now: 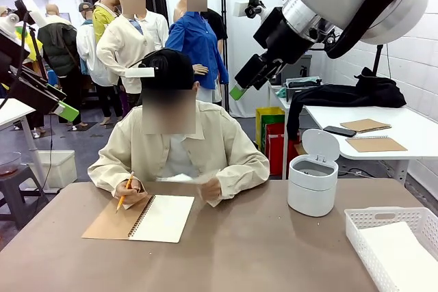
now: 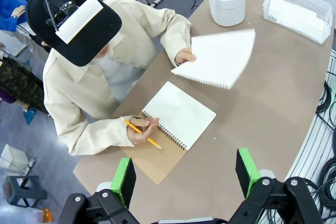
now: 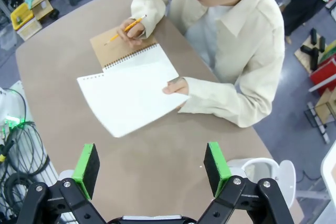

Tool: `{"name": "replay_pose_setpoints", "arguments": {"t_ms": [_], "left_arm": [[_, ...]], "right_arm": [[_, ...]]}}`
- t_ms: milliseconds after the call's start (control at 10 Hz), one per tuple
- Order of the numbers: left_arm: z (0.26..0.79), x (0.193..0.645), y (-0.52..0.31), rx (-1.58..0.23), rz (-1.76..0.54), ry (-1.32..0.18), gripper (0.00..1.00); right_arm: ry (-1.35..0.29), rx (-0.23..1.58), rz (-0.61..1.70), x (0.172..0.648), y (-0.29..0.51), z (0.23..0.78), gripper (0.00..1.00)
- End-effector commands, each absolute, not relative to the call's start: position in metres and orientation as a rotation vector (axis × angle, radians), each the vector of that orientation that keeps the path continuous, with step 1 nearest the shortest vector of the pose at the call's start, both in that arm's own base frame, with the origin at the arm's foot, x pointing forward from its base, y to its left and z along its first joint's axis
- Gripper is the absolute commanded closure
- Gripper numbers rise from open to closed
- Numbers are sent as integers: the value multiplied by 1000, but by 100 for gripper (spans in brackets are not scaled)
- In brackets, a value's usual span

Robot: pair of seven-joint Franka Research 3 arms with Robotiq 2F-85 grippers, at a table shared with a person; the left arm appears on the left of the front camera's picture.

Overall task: Sort the paper based on its condition.
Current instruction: If a person hands you a paper, place it in the Organizing basket , and if it's crumpled, put it in the Trash can.

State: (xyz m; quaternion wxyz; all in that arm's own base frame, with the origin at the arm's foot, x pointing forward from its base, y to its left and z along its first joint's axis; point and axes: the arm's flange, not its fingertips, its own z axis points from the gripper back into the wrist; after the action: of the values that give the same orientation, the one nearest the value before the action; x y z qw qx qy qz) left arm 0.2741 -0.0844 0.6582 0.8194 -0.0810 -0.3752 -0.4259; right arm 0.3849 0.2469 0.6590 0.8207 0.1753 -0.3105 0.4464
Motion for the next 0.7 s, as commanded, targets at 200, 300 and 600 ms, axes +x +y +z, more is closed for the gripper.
{"name": "replay_pose_setpoints", "arguments": {"t_ms": [200, 300, 600], "left_arm": [[658, 274, -84, -172, -905, -800, 0], [658, 274, -84, -172, -905, -800, 0], [658, 274, -84, -172, -905, -800, 0]], "right_arm": [[-659, 381, 952, 384, 246, 658, 0], [-659, 381, 952, 384, 246, 658, 0], [-659, 381, 952, 384, 246, 658, 0]]}}
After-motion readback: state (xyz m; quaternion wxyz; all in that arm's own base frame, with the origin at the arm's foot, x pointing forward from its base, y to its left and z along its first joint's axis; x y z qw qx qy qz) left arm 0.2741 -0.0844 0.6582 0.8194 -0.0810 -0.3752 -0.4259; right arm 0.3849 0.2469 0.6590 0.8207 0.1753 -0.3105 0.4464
